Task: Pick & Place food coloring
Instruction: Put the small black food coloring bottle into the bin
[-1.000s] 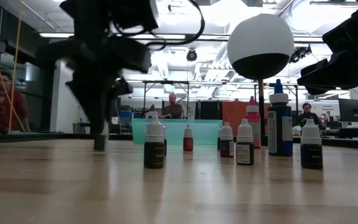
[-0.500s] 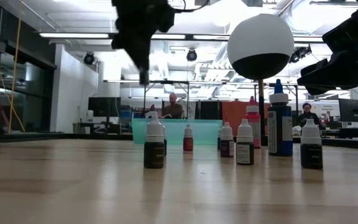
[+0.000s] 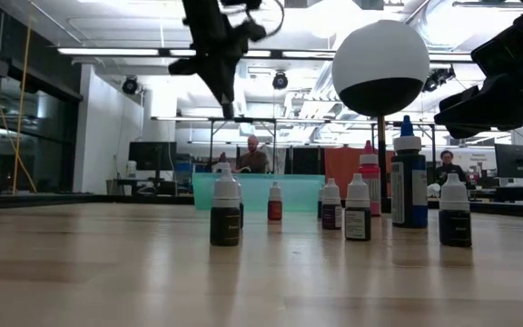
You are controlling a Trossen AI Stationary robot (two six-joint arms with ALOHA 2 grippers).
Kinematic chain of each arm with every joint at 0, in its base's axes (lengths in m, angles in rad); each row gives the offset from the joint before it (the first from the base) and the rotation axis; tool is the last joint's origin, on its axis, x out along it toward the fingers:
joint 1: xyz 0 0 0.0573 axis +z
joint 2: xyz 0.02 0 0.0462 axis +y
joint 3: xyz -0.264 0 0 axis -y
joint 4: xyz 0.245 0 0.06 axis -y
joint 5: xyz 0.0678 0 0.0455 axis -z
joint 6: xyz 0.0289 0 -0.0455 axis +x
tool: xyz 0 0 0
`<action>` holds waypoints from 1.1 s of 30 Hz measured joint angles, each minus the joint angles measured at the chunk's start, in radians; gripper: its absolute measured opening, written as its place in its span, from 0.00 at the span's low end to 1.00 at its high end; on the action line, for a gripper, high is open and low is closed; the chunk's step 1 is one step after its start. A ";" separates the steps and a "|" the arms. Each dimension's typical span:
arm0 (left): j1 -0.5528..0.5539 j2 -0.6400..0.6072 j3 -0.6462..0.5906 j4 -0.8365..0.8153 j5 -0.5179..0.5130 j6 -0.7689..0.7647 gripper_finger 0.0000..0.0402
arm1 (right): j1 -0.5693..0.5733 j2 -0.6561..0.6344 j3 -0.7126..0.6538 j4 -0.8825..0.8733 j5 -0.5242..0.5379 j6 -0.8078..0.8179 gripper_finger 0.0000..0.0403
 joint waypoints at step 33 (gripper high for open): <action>0.159 0.387 0.127 0.059 -0.111 -0.251 0.09 | 0.000 0.000 0.000 0.000 0.000 0.000 0.00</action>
